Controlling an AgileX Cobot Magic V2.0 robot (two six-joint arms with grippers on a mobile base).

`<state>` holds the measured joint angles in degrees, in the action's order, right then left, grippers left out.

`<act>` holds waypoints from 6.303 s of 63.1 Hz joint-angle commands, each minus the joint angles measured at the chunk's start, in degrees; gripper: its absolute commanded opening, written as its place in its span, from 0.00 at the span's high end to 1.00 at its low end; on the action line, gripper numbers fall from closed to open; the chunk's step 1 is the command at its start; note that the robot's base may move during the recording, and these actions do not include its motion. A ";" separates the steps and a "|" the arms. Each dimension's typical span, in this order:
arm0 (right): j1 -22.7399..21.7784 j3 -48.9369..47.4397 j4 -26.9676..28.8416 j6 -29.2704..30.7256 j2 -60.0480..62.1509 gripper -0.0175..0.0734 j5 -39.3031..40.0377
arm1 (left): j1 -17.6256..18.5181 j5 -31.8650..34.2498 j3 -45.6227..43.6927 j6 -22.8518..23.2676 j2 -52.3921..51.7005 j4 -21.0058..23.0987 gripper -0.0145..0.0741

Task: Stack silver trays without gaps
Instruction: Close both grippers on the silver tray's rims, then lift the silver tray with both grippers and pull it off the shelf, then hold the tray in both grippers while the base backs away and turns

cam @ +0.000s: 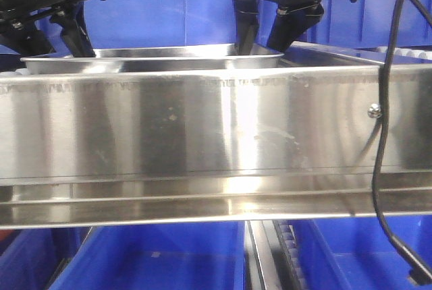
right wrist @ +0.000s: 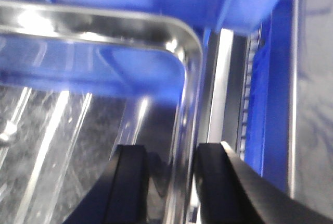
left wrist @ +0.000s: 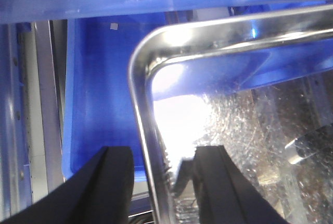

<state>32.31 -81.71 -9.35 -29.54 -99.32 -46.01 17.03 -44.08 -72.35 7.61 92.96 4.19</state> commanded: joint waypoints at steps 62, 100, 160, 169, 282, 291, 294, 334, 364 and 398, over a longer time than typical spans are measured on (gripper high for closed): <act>-0.28 -0.62 -2.05 0.06 -0.66 0.64 0.11 | 0.30 -1.56 -0.48 0.50 2.05 -1.37 0.59; -0.28 -0.62 -2.05 0.06 -1.29 0.75 -1.90 | 0.30 -1.54 -0.48 0.50 2.17 -0.69 0.60; 0.09 -0.62 -3.29 -1.98 4.99 0.89 -1.42 | 0.33 1.68 -0.48 0.50 -6.29 0.60 0.85; 2.35 -0.62 -7.42 -3.49 8.02 0.89 -0.44 | 0.33 2.79 -0.48 0.50 -10.55 0.60 0.85; 11.35 -0.62 -30.54 -14.87 23.23 0.89 1.54 | 11.67 13.50 -0.48 10.58 -28.97 -9.60 0.85; 11.35 -0.62 -30.54 -14.87 23.23 0.89 2.44 | 11.67 13.51 -0.48 10.58 -28.97 -12.59 0.85; 11.35 -0.62 -30.54 -14.87 23.23 0.89 2.71 | 11.67 13.51 -0.48 10.58 -28.97 -13.06 0.85; 11.35 -0.62 -30.54 -14.87 23.49 0.89 2.74 | 11.67 13.51 -0.48 10.58 -28.97 -13.06 0.85; 11.35 -0.62 -30.54 -14.87 23.48 0.89 2.84 | 11.67 13.51 -0.48 10.58 -28.97 -13.06 0.85; 11.35 -0.62 -30.54 -14.87 23.48 0.89 2.98 | 11.67 13.51 -0.48 10.58 -28.97 -13.06 0.85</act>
<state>43.58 -82.15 -38.71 -45.00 -76.36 -46.87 27.69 -33.58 -72.67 18.92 64.85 -10.21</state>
